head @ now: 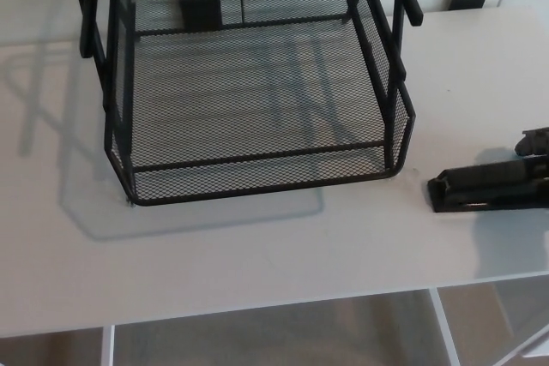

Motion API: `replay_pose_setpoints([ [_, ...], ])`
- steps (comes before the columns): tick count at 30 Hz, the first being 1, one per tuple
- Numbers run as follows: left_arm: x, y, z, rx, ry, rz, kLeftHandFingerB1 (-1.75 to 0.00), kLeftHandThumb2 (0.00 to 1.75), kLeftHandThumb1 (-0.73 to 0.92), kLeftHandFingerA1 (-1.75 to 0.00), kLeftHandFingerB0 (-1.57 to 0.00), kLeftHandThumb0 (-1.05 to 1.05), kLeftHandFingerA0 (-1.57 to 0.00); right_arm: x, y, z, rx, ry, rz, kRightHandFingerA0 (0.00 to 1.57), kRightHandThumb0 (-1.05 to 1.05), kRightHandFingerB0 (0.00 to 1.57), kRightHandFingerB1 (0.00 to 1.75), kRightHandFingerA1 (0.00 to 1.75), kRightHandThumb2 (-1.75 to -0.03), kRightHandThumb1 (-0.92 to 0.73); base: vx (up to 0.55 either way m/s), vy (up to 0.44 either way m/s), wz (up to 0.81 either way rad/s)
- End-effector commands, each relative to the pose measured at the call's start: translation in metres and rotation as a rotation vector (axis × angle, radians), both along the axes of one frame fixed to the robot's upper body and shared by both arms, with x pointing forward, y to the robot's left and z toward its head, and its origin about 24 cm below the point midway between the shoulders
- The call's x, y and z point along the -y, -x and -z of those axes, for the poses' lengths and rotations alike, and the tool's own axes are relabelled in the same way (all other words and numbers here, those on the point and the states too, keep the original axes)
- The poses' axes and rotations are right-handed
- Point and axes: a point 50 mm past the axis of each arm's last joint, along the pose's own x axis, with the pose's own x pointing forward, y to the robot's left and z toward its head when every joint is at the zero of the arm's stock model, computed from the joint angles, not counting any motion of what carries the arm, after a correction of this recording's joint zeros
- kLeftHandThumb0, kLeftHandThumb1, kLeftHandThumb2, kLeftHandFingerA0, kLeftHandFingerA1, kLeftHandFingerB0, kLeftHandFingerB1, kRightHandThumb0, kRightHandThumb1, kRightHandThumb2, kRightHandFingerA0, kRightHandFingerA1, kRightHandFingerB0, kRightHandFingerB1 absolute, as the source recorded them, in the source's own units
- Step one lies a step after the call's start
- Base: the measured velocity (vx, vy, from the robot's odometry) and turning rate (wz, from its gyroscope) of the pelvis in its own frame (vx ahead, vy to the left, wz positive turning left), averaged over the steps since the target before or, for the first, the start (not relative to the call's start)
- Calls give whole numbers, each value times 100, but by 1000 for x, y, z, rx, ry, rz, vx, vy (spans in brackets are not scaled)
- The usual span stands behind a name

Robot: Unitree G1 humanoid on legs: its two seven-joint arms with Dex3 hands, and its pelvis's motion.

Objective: The robot walks towards a desk on which a file tray is kept in the middle and a stapler is kept to its right. The robot lifts the stapler using its right hand and places it on the file tray.

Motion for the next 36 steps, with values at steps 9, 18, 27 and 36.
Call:
replay_pose_setpoints([
  [9,-6,-9,-11,38,-66,66,-158,93,78,-175,0,-105,-29,-8,24,31,184,3,-217,87,-22,69,149,175,-80,-77,0,0,0],
  [18,-5,-13,-11,41,-53,78,-166,93,79,-175,0,-105,-32,-1,16,21,223,-54,-41,80,-25,64,153,175,-81,-77,0,0,0],
  [27,-4,-12,-10,45,-51,69,-163,91,78,-175,0,-105,-32,3,5,-2,374,-401,288,83,-27,74,128,165,-79,-76,0,0,0],
  [36,-5,-9,-10,26,-66,80,-150,86,84,-173,-19,-105,-44,14,-9,-53,499,-947,456,80,-24,75,159,175,-126,-46,0,0,0],
])
